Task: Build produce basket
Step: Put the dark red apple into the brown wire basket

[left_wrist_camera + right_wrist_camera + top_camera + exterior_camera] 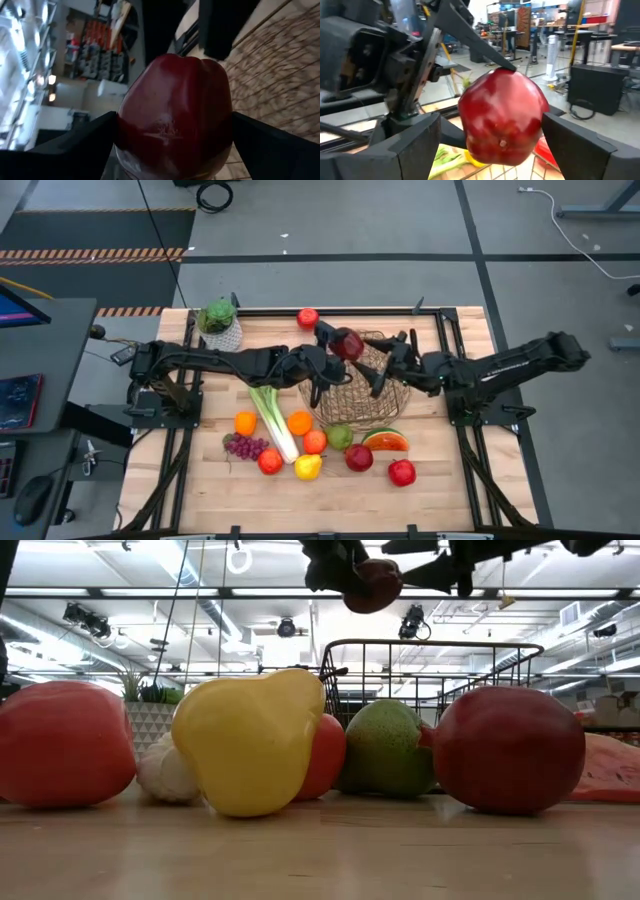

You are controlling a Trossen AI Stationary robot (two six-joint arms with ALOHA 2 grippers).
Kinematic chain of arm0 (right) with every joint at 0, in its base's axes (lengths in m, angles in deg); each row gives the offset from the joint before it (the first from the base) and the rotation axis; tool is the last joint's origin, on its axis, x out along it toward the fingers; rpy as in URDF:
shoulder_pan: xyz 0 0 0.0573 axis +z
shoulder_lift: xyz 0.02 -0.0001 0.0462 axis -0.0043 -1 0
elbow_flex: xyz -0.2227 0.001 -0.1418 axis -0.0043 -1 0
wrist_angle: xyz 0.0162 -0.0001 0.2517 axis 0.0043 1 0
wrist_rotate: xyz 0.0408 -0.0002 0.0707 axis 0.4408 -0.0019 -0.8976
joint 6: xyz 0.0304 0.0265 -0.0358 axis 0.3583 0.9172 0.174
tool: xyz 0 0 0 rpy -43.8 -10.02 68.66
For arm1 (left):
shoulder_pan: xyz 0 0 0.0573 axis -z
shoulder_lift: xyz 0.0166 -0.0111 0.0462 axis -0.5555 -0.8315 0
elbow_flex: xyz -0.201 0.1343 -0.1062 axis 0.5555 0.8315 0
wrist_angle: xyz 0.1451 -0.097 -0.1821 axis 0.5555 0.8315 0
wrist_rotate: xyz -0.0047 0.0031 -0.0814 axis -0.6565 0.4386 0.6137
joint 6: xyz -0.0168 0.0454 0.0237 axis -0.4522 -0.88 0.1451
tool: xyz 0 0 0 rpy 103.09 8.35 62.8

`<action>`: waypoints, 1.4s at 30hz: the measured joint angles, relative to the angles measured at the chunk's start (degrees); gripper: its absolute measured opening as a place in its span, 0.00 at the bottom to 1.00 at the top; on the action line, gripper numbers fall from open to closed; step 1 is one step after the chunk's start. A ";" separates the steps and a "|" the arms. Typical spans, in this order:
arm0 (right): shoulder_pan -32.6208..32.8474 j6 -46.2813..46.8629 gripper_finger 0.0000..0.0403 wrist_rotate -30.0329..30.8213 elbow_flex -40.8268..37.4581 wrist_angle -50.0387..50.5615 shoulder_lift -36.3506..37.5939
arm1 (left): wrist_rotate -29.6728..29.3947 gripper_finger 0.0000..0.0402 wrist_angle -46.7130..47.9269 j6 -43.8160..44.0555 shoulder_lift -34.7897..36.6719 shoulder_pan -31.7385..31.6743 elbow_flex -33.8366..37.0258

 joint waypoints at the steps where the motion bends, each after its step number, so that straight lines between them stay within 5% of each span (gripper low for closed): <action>1: -0.01 -0.38 0.86 0.73 0.45 -0.39 -0.72 | -0.40 0.94 0.01 -0.22 0.00 0.09 0.00; 12: -3.08 -1.92 0.86 0.45 1.19 -6.44 -6.08 | -0.72 0.94 0.02 -0.82 0.00 0.62 0.00; 22: -5.47 -0.99 0.86 -5.96 1.11 -7.64 -5.99 | -1.17 0.94 -0.17 -0.75 0.13 0.62 0.00; 42: -5.70 -2.76 0.86 -8.70 1.09 -7.22 -5.91 | -0.63 0.94 0.02 1.81 0.11 0.62 0.00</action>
